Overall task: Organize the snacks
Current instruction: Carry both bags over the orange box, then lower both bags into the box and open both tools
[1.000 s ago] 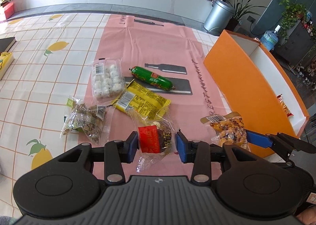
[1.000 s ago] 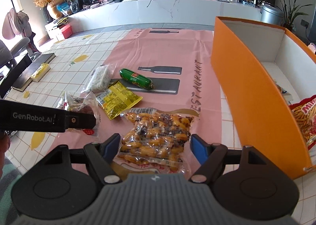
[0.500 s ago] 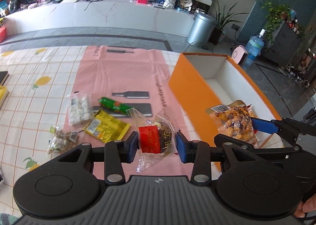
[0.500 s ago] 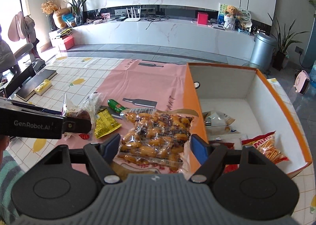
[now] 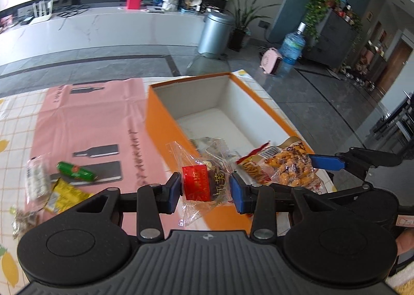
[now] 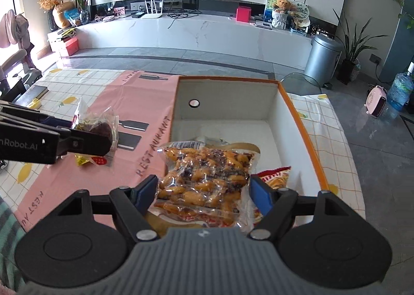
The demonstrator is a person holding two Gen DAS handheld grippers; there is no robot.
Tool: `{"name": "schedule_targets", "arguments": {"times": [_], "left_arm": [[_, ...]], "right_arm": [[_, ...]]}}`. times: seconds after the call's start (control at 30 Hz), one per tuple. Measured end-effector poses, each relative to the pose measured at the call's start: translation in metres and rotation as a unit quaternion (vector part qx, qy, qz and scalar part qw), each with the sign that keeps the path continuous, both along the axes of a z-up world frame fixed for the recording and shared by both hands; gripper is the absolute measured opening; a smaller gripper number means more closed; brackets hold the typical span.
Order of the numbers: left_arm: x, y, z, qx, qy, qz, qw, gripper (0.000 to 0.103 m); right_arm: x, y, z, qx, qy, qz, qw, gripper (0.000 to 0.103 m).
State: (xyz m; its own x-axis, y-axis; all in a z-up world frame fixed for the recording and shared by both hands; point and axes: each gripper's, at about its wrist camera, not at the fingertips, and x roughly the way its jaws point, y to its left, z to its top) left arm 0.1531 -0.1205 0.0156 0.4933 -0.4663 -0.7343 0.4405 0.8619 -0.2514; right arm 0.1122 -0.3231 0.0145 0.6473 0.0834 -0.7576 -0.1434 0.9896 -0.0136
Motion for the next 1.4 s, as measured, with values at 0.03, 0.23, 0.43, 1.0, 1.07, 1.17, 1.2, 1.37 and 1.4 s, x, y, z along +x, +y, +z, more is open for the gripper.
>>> {"name": "schedule_targets", "arguments": {"times": [0.03,0.23,0.43,1.0,1.07,1.17,1.2,1.37,1.4], "left_arm": [[0.003,-0.008,0.000,0.003,0.000,-0.010,0.9999,0.045],[0.021,-0.053,-0.006,0.033,-0.007,-0.070,0.9970,0.045],[0.042,-0.083,-0.027,0.081,0.003,-0.117,0.9898,0.045],[0.086,-0.119,-0.080,0.150,0.047,-0.182,0.9707,0.045],[0.093,-0.121,-0.083,0.150,0.048,-0.182,0.9706,0.045],[0.103,-0.125,-0.087,0.147,0.048,-0.180,0.9714,0.045],[0.105,-0.126,-0.088,0.148,0.048,-0.177,0.9718,0.045],[0.117,-0.132,-0.093,0.154,0.050,-0.171,0.9719,0.045],[0.118,-0.132,-0.094,0.156,0.049,-0.170,0.9718,0.046]], "right_arm": [[0.001,-0.007,-0.001,-0.001,0.003,-0.001,1.000,0.074],[0.020,-0.043,-0.012,-0.006,0.030,0.005,1.000,0.074],[0.046,-0.046,-0.031,-0.022,0.059,0.044,0.997,0.074],[0.114,-0.039,-0.083,-0.093,0.110,0.138,0.980,0.074],[0.120,-0.037,-0.088,-0.098,0.109,0.143,0.979,0.074],[0.126,-0.037,-0.095,-0.105,0.110,0.150,0.977,0.074],[0.128,-0.036,-0.097,-0.107,0.110,0.150,0.977,0.074],[0.138,-0.031,-0.104,-0.114,0.109,0.154,0.975,0.074],[0.139,-0.030,-0.106,-0.118,0.110,0.153,0.975,0.075]]}}
